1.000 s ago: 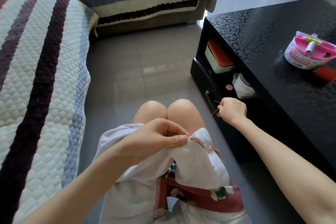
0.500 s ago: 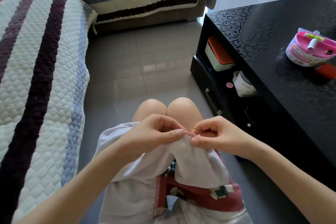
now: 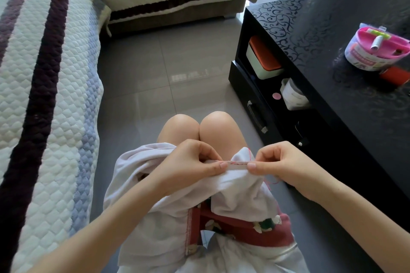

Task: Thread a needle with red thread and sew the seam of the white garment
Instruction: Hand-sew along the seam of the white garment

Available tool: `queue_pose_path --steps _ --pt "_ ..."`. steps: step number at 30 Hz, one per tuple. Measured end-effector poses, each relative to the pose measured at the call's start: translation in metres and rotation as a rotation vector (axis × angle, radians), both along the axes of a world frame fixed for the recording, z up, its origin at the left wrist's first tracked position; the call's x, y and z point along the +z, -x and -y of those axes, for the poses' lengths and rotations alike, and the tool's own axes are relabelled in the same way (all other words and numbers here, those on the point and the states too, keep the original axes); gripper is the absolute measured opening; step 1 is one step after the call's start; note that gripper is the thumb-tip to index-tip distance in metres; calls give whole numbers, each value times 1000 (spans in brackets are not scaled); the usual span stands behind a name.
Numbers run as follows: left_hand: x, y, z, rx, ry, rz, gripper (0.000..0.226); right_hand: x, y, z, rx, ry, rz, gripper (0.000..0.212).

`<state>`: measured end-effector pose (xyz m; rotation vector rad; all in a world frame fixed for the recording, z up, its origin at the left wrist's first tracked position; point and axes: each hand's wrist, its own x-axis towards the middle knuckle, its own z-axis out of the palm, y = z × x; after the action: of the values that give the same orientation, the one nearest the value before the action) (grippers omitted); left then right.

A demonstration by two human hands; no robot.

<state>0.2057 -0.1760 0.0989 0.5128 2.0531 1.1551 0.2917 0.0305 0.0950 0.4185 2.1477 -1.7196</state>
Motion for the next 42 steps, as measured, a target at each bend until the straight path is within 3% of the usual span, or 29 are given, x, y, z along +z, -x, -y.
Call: queue_pose_path --steps 4,8,12,14,18,42 --pt "-5 0 -1 27 1 83 16 1 -2 -4 -23 -119 -52 11" --pt "-5 3 0 63 -29 152 16 14 -3 -5 -102 -109 -221 12" --pt "-4 4 0 73 -48 208 15 19 -13 18 10 -383 -491 12" --pt "-4 4 0 76 -67 228 15 15 -16 26 47 -510 -538 12" --pt "-5 3 0 85 -71 224 13 7 -15 32 42 -610 -533 17" --pt "-3 0 1 116 -99 221 12 8 -12 35 42 -604 -516 17"
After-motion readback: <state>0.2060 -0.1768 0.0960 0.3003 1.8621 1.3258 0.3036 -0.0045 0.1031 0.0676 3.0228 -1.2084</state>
